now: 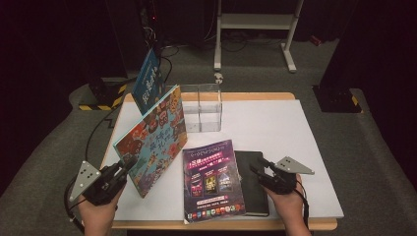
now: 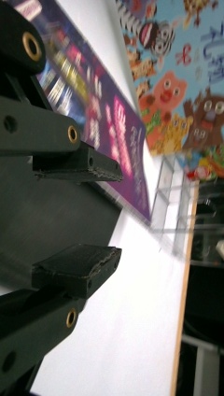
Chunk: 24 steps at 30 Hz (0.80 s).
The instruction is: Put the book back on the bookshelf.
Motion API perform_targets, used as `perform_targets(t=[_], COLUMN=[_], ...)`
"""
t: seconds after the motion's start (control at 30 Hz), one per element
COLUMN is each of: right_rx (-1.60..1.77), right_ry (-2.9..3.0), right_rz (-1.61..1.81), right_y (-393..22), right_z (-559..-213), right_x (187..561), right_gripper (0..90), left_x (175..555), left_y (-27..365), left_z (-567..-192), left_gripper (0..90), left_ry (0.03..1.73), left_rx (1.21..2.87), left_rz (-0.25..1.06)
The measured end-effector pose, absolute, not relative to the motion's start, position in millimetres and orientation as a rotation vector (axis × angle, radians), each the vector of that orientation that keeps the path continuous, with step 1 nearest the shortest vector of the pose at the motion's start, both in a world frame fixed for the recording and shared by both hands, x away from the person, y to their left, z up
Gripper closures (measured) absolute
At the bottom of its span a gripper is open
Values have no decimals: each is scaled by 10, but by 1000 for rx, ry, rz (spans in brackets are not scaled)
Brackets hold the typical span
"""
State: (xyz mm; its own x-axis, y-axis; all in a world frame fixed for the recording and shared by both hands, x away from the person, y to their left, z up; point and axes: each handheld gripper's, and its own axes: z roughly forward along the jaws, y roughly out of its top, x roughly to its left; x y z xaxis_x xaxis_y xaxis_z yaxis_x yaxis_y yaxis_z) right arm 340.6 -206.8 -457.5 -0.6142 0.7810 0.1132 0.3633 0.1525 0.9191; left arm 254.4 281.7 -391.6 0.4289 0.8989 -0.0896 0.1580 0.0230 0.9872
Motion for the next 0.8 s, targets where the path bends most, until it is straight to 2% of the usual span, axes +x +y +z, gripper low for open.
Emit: perform_targets(t=[0.8], right_rx=[1132], right_ry=[2067], right_rz=[1443], right_y=[-2085], right_z=[-4702], right_x=[3389], right_gripper=[553], left_x=[2438], left_y=[2848], left_z=[-4021], left_gripper=[785], left_ry=[1037], left_rx=[1509], left_rz=[730])
